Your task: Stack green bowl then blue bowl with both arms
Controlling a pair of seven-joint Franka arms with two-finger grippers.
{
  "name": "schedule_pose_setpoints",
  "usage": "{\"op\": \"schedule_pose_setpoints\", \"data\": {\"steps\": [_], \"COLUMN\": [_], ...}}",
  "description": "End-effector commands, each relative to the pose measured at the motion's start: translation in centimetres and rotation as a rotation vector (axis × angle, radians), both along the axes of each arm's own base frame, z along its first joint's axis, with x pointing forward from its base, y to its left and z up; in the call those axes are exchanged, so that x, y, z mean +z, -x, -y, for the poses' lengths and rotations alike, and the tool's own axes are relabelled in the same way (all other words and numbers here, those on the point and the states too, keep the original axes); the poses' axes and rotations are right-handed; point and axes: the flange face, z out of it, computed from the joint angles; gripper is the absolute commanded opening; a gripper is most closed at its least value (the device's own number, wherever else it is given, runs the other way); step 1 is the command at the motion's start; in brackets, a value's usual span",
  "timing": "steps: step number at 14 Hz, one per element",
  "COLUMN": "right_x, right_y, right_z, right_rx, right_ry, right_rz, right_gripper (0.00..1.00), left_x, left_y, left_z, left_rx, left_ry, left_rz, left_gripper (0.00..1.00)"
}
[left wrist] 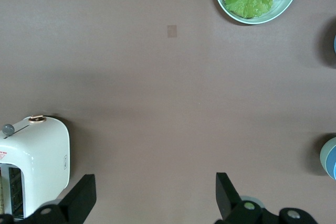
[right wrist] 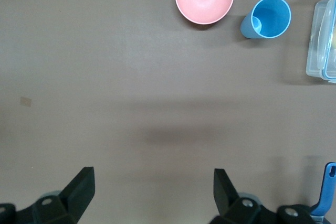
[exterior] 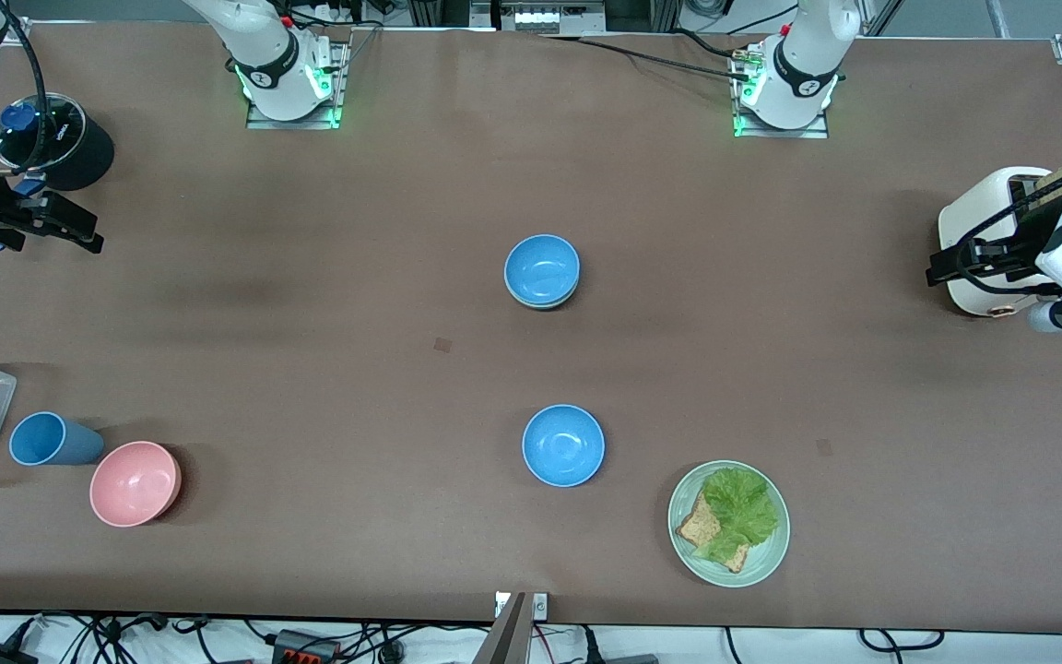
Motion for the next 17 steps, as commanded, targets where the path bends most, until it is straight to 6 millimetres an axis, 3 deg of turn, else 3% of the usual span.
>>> {"op": "schedule_pose_setpoints", "data": {"steps": [1, 17], "right_x": [0.51, 0.52], "right_y": [0.37, 0.29], "right_z": [-0.02, 0.00], "right_rx": [0.014, 0.016], "right_ry": [0.014, 0.016], "right_rz": [0.003, 0.006], "right_gripper": [1.00, 1.00], "left_x": [0.29, 0.29], "left_y": [-0.17, -0.18], "left_z": [-0.24, -0.06], "left_rx": [-0.032, -0.012], "left_ry": [-0.054, -0.010], "left_rz": [0.001, 0.003], "left_gripper": [1.00, 1.00]}}
